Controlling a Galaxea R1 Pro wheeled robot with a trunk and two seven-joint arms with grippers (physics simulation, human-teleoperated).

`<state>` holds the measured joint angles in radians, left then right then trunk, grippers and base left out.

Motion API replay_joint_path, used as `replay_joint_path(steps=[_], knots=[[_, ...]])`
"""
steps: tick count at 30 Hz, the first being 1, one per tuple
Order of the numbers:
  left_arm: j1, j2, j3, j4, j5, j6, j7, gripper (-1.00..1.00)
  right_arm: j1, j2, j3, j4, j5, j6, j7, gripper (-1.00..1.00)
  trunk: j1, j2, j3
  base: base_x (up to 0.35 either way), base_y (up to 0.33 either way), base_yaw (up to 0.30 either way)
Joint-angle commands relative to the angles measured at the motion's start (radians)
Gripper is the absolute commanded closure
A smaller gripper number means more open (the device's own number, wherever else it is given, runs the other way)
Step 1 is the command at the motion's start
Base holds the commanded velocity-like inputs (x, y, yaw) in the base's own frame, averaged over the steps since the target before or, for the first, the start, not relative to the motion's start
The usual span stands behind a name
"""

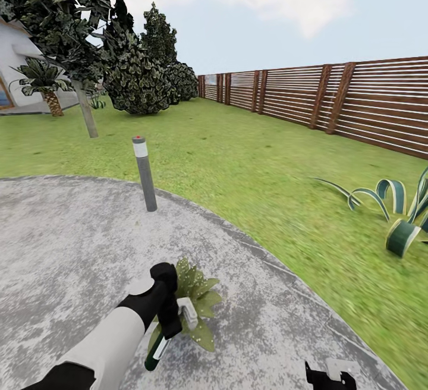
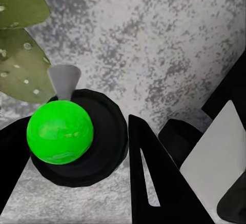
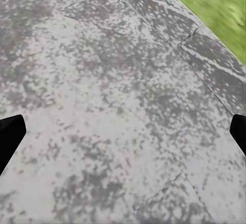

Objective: Pick up the pesticide atomizer in the garden and spray insectifuge to fully cover both potted plants in the garden.

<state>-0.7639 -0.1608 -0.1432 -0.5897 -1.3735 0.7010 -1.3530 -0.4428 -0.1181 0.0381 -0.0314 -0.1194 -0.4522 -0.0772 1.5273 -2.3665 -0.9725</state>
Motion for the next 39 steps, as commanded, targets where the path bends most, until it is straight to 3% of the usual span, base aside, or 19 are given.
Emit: replay_joint_path(steps=[1,5,10,14,21,39], knots=[[-0.002,-0.003,-0.003,-0.006,-0.004,0.013,-0.008,1.00,-0.001,0.000,0.005,0.001,-0.009,-0.003,0.001,-1.00,0.000,0.000,-0.001,0.000,0.000,0.000],[-0.020,-0.011,-0.004,-0.042,-0.001,0.018,-0.019,1.00,-0.001,0.000,0.005,0.000,-0.009,-0.003,0.001,-1.00,0.000,0.000,-0.001,0.000,0.000,0.000],[-0.026,-0.010,-0.003,-0.097,-0.009,0.017,-0.102,1.00,-0.001,0.000,0.005,0.000,-0.009,-0.003,0.001,-1.00,0.000,0.000,-0.001,0.000,0.000,0.000],[-0.013,-0.006,-0.004,-0.089,-0.012,0.008,-0.105,1.00,-0.001,0.000,0.005,0.000,-0.009,-0.003,0.001,-1.00,0.000,0.000,-0.001,0.000,0.000,0.000],[0.063,-0.001,-0.007,-0.088,-0.013,0.001,-0.100,1.00,-0.001,0.000,0.005,0.001,-0.009,-0.003,0.001,-1.00,0.000,0.000,-0.001,0.000,0.000,0.000],[0.031,-0.002,-0.005,-0.099,-0.015,0.013,-0.099,1.00,-0.001,0.000,0.005,0.000,-0.009,-0.003,0.001,-1.00,0.000,0.000,-0.001,0.000,0.000,-0.018]])
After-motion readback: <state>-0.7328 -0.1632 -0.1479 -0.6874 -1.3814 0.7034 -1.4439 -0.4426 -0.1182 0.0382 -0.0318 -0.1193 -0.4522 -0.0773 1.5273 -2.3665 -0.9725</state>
